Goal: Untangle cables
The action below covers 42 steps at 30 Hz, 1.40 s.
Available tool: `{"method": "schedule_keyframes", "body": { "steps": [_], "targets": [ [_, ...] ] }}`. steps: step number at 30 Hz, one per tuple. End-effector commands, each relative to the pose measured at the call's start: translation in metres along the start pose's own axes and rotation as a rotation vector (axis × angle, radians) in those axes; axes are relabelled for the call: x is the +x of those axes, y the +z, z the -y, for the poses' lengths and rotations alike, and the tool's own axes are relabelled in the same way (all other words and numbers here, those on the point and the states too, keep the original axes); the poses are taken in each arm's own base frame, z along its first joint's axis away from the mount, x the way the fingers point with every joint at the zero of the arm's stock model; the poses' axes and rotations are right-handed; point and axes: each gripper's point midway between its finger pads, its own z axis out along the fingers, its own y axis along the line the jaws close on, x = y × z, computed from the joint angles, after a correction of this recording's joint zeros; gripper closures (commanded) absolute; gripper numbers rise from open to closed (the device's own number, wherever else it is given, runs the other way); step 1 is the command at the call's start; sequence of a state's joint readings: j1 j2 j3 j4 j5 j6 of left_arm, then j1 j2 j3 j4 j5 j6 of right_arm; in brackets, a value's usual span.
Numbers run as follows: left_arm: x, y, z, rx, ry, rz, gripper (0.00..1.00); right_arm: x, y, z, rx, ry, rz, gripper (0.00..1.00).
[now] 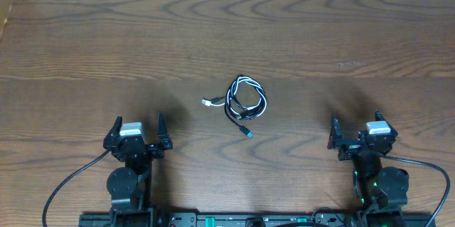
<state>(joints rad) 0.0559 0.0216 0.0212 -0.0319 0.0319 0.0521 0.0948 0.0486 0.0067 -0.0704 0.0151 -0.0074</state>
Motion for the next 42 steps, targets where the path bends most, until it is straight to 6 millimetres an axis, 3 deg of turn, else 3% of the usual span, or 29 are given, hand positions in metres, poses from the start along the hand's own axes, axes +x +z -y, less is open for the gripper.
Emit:
{"method": "schedule_keyframes", "body": {
  "steps": [1,34,42],
  "targets": [
    [0.018,0.001,0.001,0.006,-0.006,-0.057,0.02,0.002,0.0,-0.001,-0.004,0.003,-0.008,0.01],
    [0.017,0.001,0.002,0.01,-0.007,-0.054,0.02,-0.007,0.0,0.005,0.03,-0.015,0.03,0.01],
    [-0.001,-0.004,0.002,0.011,-0.006,-0.068,0.02,-0.017,-0.003,0.005,0.029,0.017,0.037,0.01]
  ]
}}
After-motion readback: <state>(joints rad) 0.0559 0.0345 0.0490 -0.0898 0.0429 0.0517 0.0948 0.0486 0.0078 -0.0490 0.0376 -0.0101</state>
